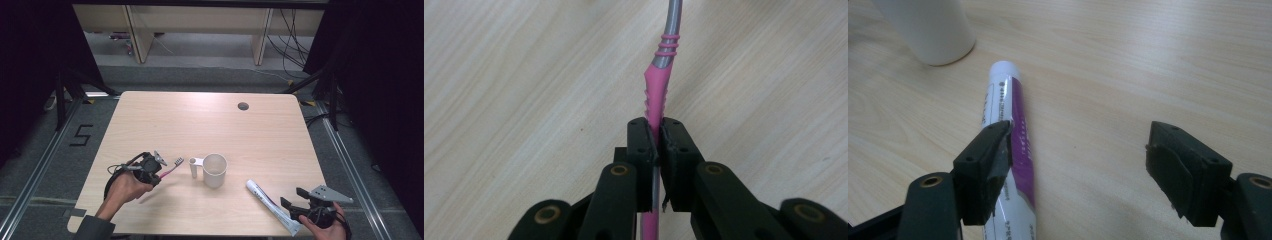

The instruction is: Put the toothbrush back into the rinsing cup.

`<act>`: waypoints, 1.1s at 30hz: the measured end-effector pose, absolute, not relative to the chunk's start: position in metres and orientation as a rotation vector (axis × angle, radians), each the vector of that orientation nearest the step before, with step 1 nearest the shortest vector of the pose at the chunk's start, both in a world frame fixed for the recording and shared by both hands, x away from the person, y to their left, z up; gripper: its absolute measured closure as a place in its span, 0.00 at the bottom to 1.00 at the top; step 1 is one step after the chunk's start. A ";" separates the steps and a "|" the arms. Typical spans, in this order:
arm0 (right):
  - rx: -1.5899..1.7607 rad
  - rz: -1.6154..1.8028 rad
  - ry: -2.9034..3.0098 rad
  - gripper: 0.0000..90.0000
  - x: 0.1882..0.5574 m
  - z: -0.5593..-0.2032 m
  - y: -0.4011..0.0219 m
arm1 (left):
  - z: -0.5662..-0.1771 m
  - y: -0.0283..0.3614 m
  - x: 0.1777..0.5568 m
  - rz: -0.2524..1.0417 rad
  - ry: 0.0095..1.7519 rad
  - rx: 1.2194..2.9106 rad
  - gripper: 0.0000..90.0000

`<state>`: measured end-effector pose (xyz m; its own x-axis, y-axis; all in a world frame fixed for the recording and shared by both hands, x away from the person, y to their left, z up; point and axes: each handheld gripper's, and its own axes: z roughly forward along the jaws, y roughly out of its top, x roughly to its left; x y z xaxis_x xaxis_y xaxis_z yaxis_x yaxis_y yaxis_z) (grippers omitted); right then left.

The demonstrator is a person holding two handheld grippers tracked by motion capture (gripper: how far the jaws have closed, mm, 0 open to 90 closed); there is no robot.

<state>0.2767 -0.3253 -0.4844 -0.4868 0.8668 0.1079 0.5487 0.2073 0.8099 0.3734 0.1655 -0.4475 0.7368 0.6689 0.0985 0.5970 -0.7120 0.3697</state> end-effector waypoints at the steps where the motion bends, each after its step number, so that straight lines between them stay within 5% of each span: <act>1: 1.320 1.184 2.114 0.31 0.277 -0.484 -0.326 | -0.446 0.167 0.373 0.333 0.984 2.597 0.93; 33: 1.353 1.196 2.108 0.31 0.276 -0.485 -0.325 | -0.422 0.197 0.355 0.474 0.994 2.111 0.93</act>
<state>0.2764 -0.3251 -0.4852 -0.4742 0.8701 0.1344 0.5616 0.1814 0.8073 0.3551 0.1968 -0.4222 0.6312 0.7754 0.0169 0.5007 -0.4241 0.7546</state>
